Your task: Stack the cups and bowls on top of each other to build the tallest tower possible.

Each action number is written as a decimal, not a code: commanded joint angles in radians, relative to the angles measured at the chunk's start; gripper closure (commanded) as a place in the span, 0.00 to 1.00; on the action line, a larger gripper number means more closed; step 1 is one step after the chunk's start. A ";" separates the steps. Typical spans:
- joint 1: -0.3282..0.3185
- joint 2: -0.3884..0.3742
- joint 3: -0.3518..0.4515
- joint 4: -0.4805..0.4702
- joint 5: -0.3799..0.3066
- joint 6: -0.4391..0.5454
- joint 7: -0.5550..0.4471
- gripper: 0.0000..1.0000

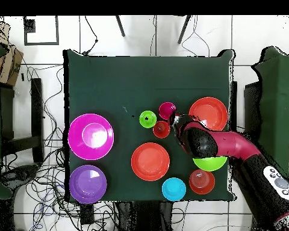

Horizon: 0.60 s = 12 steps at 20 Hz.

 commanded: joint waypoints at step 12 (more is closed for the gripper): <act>0.045 -0.012 -0.075 0.063 0.011 -0.050 0.114 1.00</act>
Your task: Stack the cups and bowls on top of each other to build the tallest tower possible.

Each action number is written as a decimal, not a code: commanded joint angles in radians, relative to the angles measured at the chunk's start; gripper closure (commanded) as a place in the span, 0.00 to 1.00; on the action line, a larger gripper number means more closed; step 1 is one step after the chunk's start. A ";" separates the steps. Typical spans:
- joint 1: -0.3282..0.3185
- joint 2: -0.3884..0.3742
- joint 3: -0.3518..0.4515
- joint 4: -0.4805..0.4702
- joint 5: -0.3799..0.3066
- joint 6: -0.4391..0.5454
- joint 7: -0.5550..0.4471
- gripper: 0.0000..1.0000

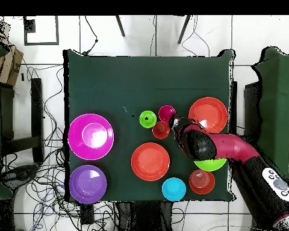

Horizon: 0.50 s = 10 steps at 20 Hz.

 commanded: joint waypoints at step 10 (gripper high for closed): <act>0.035 -0.006 -0.054 0.046 0.017 -0.051 0.107 1.00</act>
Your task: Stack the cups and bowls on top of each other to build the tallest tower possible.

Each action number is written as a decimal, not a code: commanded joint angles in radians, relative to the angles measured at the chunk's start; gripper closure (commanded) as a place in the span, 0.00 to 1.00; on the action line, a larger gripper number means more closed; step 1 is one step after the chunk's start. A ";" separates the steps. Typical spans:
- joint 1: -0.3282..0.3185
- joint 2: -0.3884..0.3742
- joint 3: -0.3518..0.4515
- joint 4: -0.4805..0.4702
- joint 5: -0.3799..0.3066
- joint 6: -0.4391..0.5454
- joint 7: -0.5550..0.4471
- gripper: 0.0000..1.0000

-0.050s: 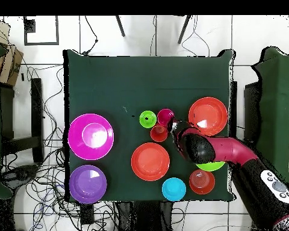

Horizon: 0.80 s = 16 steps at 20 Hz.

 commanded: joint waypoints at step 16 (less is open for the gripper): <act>-0.011 0.017 0.033 -0.007 0.047 0.028 0.033 0.00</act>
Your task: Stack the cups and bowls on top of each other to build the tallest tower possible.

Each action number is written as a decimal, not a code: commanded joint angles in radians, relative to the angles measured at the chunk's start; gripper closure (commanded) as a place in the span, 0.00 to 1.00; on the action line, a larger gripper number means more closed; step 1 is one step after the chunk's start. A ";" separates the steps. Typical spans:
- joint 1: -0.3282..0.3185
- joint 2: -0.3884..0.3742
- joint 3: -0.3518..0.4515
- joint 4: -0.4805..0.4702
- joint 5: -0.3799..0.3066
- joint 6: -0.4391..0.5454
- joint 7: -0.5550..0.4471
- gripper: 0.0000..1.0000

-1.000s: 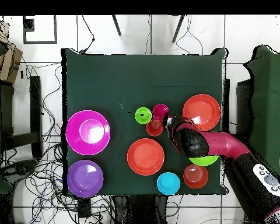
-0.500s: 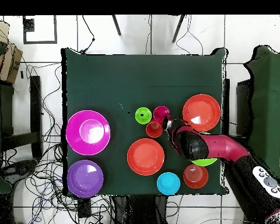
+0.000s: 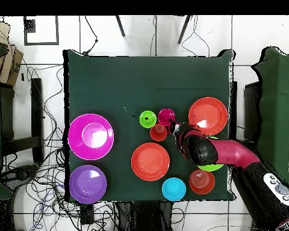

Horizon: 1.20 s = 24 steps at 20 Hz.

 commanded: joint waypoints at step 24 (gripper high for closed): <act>0.056 -0.074 -0.023 0.050 0.075 -0.026 0.076 0.00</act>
